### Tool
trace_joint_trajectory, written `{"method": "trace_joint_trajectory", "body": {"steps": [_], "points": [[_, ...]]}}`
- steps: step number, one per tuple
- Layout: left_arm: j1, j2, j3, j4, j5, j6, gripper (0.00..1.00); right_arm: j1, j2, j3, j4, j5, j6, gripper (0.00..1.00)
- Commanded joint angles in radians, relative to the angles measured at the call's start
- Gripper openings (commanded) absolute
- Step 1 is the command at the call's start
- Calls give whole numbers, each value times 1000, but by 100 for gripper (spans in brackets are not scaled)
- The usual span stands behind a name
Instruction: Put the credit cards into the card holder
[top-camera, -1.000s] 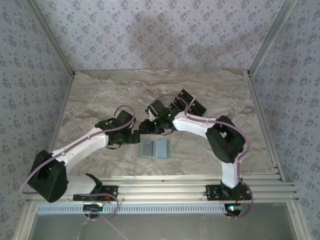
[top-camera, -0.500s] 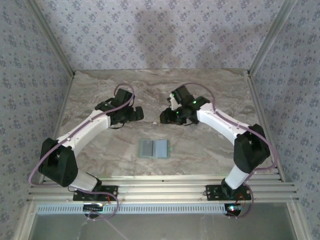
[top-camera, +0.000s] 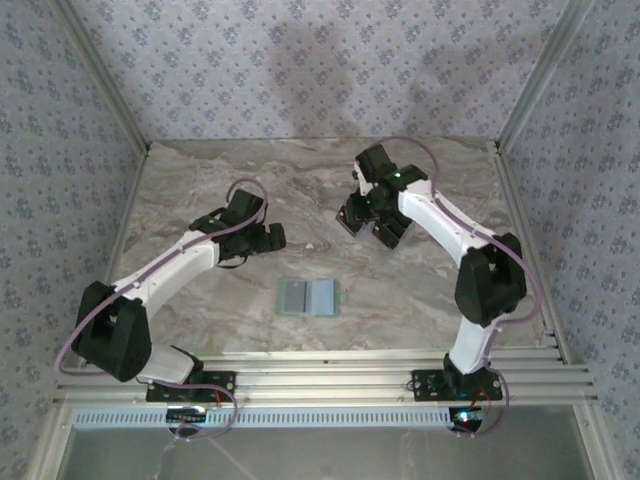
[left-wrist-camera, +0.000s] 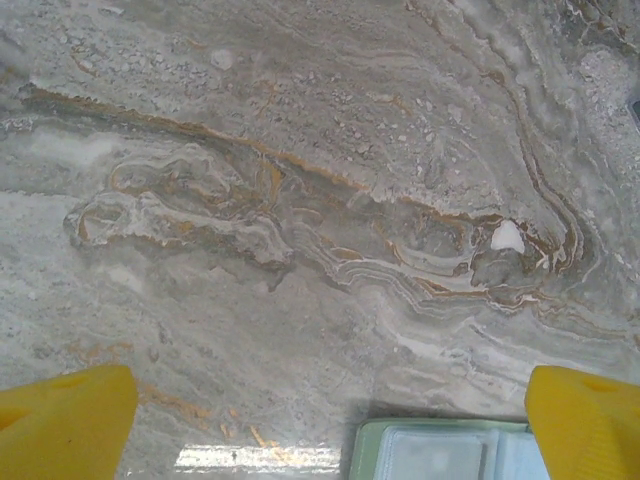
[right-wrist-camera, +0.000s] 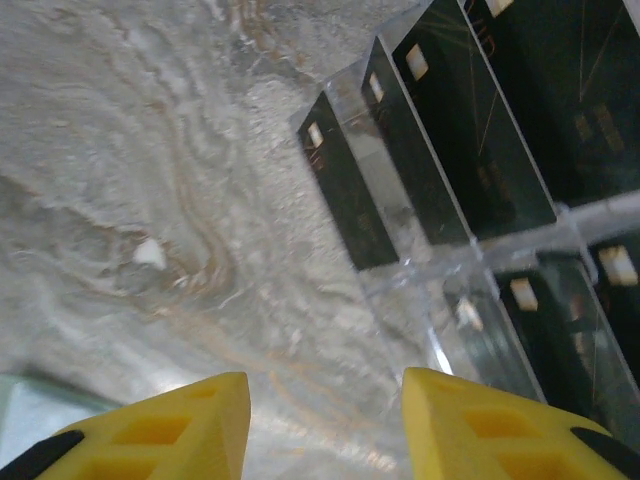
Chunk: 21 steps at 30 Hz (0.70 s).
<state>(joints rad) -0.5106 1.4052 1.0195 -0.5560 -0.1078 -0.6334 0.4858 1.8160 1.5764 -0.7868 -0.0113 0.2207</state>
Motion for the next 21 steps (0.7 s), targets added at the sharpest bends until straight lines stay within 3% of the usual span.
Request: {"method": "trace_joint_trajectory", "body": {"steps": [1,9,21], "points": [[1,-44,-35,36,19,-17,100,15,84,79,-39,102,-97,45],[1,-52,-88,55,28,-18,100,58,264,229,-86,211,-179,41],[0,-8,-104,92,54,-30,100,69,398,288,-79,306,-227,41]]}}
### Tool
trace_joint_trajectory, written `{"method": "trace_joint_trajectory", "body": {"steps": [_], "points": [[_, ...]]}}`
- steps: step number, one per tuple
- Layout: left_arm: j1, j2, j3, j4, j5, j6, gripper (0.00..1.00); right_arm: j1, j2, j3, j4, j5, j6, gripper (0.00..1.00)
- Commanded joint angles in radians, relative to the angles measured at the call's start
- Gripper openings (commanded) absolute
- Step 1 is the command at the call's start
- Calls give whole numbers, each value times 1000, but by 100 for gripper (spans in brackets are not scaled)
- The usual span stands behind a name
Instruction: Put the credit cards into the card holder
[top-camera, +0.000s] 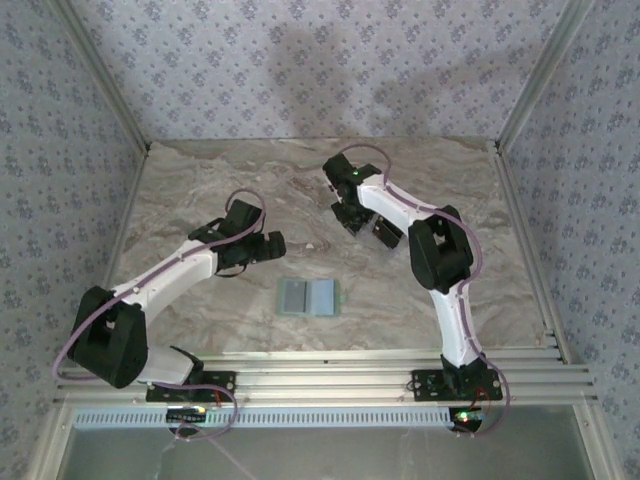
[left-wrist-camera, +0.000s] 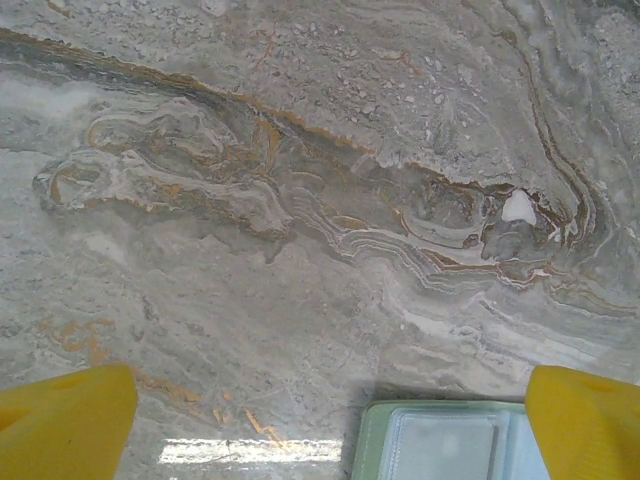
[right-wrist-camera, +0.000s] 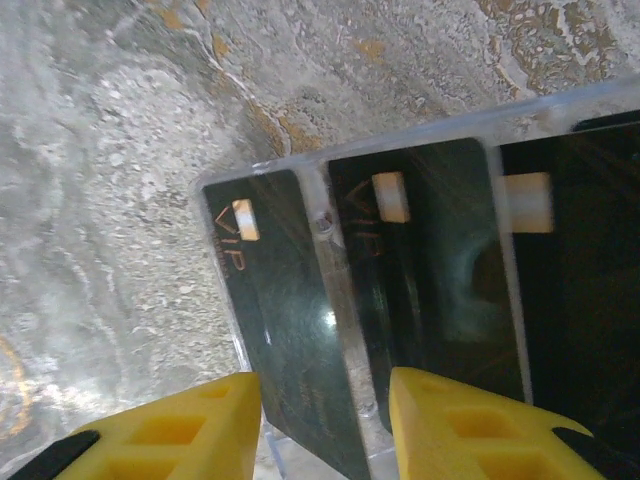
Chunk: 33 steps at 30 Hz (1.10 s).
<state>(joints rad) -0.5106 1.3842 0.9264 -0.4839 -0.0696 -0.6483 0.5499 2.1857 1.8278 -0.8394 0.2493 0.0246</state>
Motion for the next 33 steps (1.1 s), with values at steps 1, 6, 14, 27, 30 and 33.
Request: {"method": "trace_joint_trajectory", "body": {"steps": [1,6,14,27,30,33], "points": [[1,15,-13,21,16,-16,100,4,32,39,-26,37,-31,41],[1,16,-21,22,10,-16,100,4,32,45,-20,-12,-28,38],[0,21,-28,26,11,-19,100,-1,26,66,-24,-54,-23,28],[-1,22,-31,28,17,-21,100,-23,13,68,-31,-128,-20,6],[0,24,-31,27,21,-18,100,-35,-4,68,-29,-169,-25,0],[0,26,-31,27,24,-10,100,-46,-30,70,-27,-207,-25,0]]}}
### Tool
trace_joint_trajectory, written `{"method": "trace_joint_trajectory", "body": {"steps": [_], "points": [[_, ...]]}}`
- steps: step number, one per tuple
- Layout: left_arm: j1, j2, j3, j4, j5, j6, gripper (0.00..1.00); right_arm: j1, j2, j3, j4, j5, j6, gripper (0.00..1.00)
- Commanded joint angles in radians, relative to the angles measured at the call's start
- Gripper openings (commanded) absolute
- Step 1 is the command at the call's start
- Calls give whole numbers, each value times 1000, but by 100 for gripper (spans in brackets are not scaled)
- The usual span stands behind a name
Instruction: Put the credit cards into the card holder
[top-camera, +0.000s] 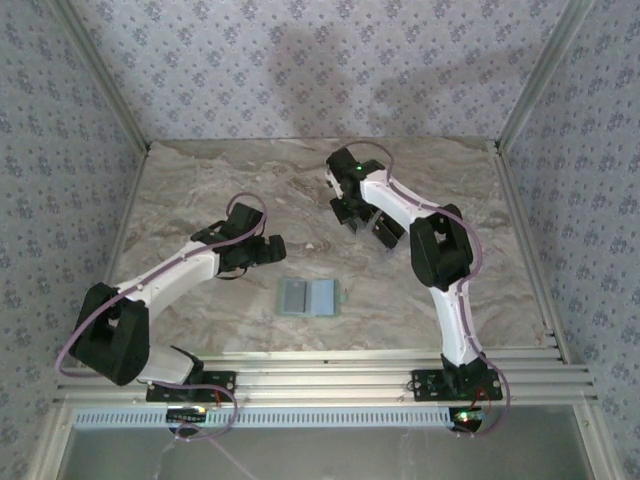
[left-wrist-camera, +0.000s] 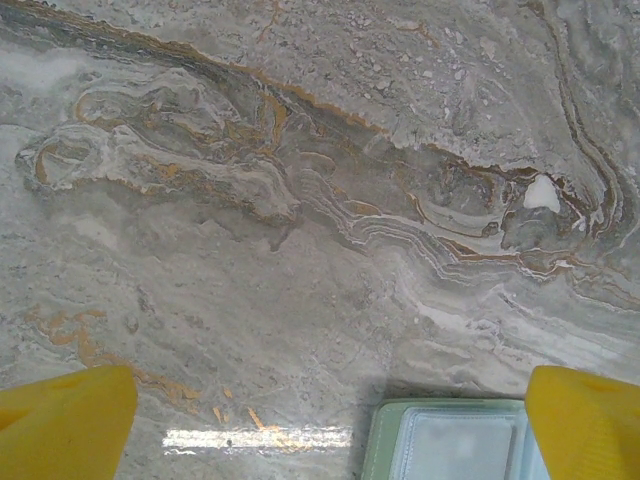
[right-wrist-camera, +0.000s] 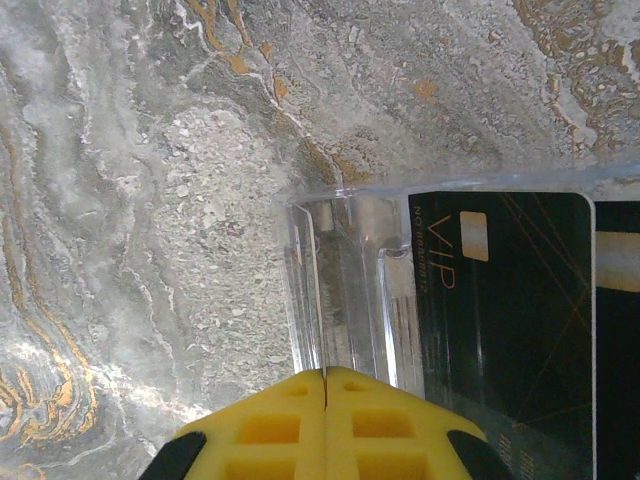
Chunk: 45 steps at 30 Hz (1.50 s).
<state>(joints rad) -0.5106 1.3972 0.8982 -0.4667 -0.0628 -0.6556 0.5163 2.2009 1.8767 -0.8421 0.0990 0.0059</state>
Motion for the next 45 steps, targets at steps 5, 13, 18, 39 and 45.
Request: {"method": "trace_joint_trajectory", "body": {"steps": [5,13,18,39,45], "points": [[-2,24,9,-8,20,23,100,-21,-111,20,-15,-104,13,0],[-36,34,6,-52,-3,80,100,-9,-264,-44,19,-210,82,0],[-111,24,-14,-70,-70,100,100,7,-458,-304,207,-374,277,0],[-272,15,-156,11,-204,72,100,318,-866,-1244,1005,-251,978,0],[-301,49,-163,-15,-275,22,100,342,-838,-1295,1086,-229,1003,0]]}}
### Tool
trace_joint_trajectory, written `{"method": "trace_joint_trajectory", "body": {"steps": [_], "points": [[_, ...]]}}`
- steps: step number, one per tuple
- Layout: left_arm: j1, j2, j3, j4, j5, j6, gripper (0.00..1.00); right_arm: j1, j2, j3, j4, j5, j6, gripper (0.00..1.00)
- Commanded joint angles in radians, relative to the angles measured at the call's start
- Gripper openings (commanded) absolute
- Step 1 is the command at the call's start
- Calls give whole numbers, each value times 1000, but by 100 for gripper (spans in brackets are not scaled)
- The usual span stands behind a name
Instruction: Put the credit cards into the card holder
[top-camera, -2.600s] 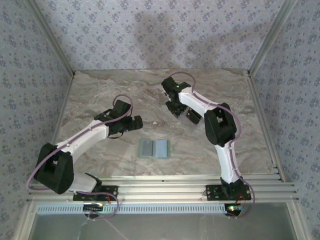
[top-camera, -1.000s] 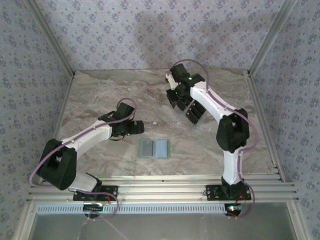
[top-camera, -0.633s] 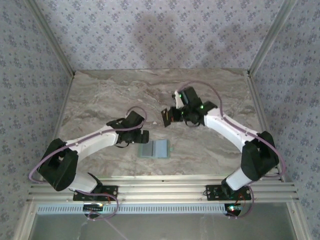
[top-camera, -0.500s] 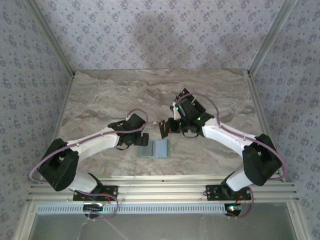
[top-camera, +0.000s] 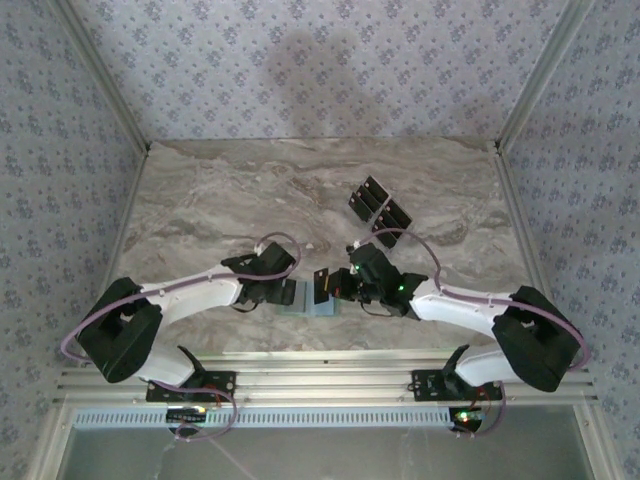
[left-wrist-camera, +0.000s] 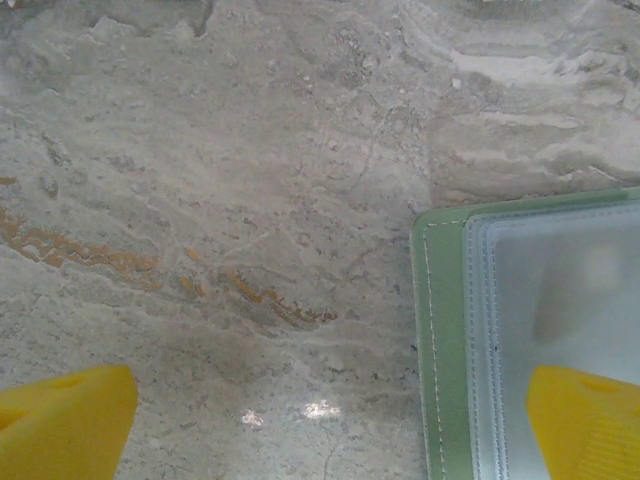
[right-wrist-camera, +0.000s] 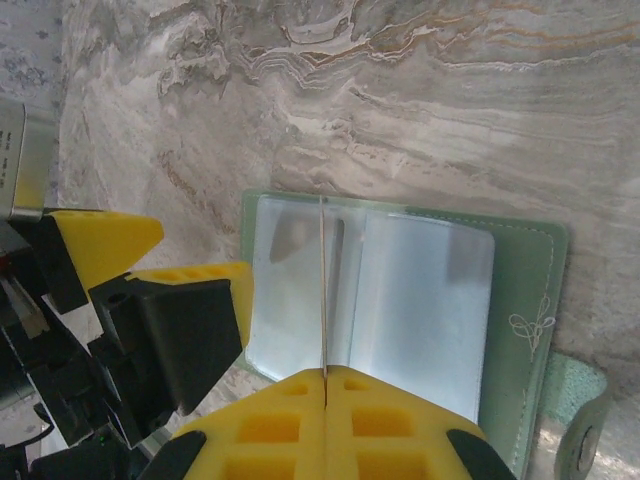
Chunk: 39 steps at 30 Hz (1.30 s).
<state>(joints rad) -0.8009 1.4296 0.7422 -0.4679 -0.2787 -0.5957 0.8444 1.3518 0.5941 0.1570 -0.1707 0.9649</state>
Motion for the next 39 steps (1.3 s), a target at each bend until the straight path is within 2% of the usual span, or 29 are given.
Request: {"method": "trace_joint_trajectory", "body": {"steps": [1,7,25,39], "points": [[-12,24,-9,-24,-69,-48,100,20,16,-18,97,47,46,0],[-19,40,-24,-42,-91,-81,99,48,29,-56,168,90,66,0],[-23,44,-46,-50,-102,-114,98,80,116,-100,317,117,103,0],[-26,44,-54,-45,-100,-120,99,82,174,-105,354,117,107,0]]}}
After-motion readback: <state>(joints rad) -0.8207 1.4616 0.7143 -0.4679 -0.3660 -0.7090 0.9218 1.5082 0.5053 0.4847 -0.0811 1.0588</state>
